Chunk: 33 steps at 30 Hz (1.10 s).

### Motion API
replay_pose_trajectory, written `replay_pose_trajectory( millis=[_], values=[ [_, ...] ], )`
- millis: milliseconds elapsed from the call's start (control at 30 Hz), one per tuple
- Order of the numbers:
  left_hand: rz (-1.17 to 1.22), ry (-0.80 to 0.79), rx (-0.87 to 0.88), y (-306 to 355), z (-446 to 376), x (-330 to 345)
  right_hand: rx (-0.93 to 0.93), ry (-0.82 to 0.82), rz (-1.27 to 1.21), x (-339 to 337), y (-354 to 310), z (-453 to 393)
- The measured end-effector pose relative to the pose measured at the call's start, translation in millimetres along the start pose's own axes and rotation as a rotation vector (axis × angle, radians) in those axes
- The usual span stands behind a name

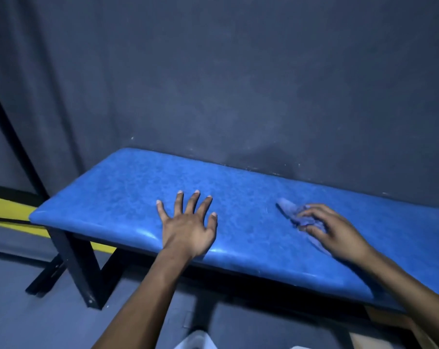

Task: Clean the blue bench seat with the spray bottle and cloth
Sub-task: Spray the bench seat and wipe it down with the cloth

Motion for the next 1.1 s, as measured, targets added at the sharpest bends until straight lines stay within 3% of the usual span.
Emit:
replay_pose_trajectory(
  millis=[100,167,267,367,500,633,733,900,1000,1100],
  values=[
    [-0.004,0.005,-0.005,1,0,2,0.166,0.119,0.063,14,32,-55],
    [0.002,0.013,-0.005,0,1,1,0.203,0.13,0.024,35,12,-95],
    [0.011,0.025,-0.003,-1,1,-1,0.029,0.03,-0.084,60,-60,-107],
    [0.012,0.038,-0.004,-3,3,-1,-0.142,-0.103,-0.129,50,-96,-45],
    [0.001,0.037,-0.004,-1,2,0,-0.133,-0.116,-0.083,2,-40,17],
    [-0.018,0.027,0.0,1,1,2,0.094,0.052,0.081,-9,41,-30],
    [-0.023,0.023,-0.004,0,1,3,0.15,0.058,0.056,21,30,-87],
    [-0.028,0.034,-0.005,-3,0,2,-0.189,-0.168,-0.104,42,-82,-50],
    [-0.026,0.035,-0.005,-1,1,2,-0.229,-0.242,-0.096,16,-67,3],
    [-0.04,0.032,-0.005,0,-1,3,-0.208,-0.111,-0.006,-6,-16,-14]
  ],
)
Point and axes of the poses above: each hand's wrist, its own z-axis away from the middle knuckle, its own x-axis out of the palm, y = z × x, the point moved 8 cm from there along -z, towards the middle knuckle, and after that the axes turned 3 degrees about z, right-handed, at the moved point
